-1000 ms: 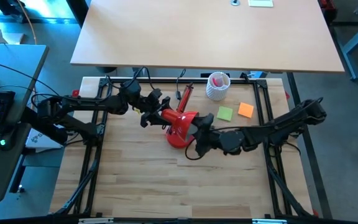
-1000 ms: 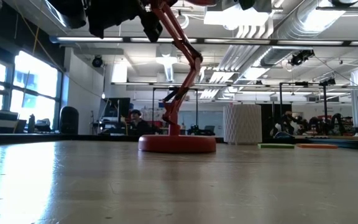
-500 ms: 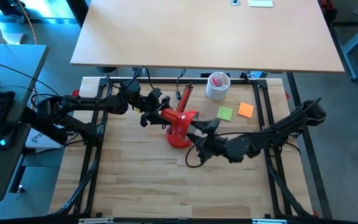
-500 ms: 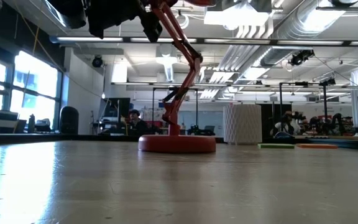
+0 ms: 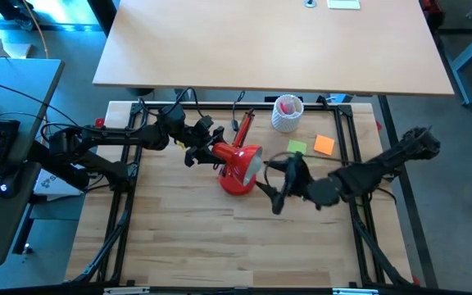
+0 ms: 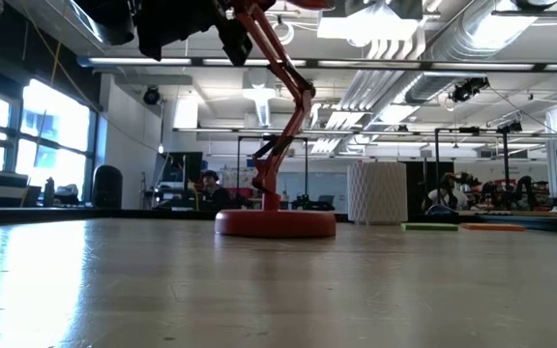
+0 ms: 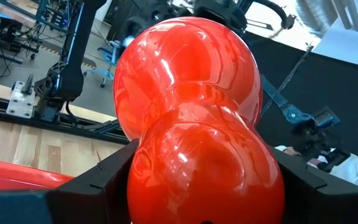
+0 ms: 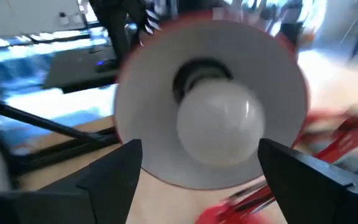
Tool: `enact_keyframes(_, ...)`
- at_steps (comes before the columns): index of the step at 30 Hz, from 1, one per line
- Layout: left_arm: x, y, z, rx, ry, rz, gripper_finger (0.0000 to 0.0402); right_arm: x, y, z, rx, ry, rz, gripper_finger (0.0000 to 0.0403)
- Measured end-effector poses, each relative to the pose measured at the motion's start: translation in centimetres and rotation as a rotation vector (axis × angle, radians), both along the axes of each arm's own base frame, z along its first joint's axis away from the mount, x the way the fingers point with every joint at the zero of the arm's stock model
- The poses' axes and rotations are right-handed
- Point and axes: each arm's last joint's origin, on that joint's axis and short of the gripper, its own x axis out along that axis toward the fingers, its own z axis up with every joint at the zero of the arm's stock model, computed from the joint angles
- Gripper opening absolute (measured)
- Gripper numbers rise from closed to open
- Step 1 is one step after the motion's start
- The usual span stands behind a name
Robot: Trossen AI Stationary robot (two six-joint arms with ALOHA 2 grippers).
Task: Screw lightbulb
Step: Remove the white lightbulb from the red lamp
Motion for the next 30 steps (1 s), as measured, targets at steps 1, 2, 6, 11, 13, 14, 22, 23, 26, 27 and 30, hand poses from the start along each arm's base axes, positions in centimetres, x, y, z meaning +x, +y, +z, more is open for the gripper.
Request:
enact_keyframes(1,0.0,0.0,0.0,0.0,0.0,0.0,0.0251,0.2,-0.6,-0.1,0.062,0.003,0.022,0.0319)
enact_keyframes(2,0.0,0.0,0.0,0.0,0.0,0.0,0.0251,0.5,-1.2,-0.3,0.104,0.007,0.04,0.0319)
enact_keyframes(6,0.0,0.0,0.0,0.002,-0.002,0.002,0.0251,1.4,-3.4,-0.3,0.188,0.002,0.045,0.0319)
enact_keyframes(11,0.0,0.0,0.0,0.007,-0.004,0.009,0.0251,2.0,-5.3,-0.2,0.118,0.021,0.048,0.0316)
enact_keyframes(13,0.0,0.0,0.0,0.01,-0.005,0.009,0.0251,2.1,-5.6,-0.1,0.081,0.033,0.085,0.0306)
enact_keyframes(14,0.0,0.0,0.0,0.01,-0.005,0.009,0.0251,2.2,-5.6,-0.1,0.06,0.039,0.096,0.0298)
enact_keyframes(22,0.0,0.0,0.0,0.014,-0.007,0.007,0.0251,2.2,-5.7,0.0,-0.392,0.199,0.176,0.0238)
enact_keyframes(23,0.0,0.0,0.0,0.015,-0.008,0.006,0.0251,2.2,-5.7,0.1,-0.468,0.227,0.189,0.0238)
enact_keyframes(26,0.0,0.0,0.0,0.015,-0.008,0.004,0.0251,2.2,-5.8,0.1,-0.703,0.318,0.223,0.0239)
enact_keyframes(27,0.0,0.0,0.0,0.015,-0.008,0.004,0.0251,2.2,-5.8,0.1,-0.779,0.349,0.232,0.024)
enact_keyframes(30,0.0,0.0,0.0,0.008,-0.004,0.006,0.0251,2.2,-5.8,0.2,-1.0,0.443,0.257,0.0242)
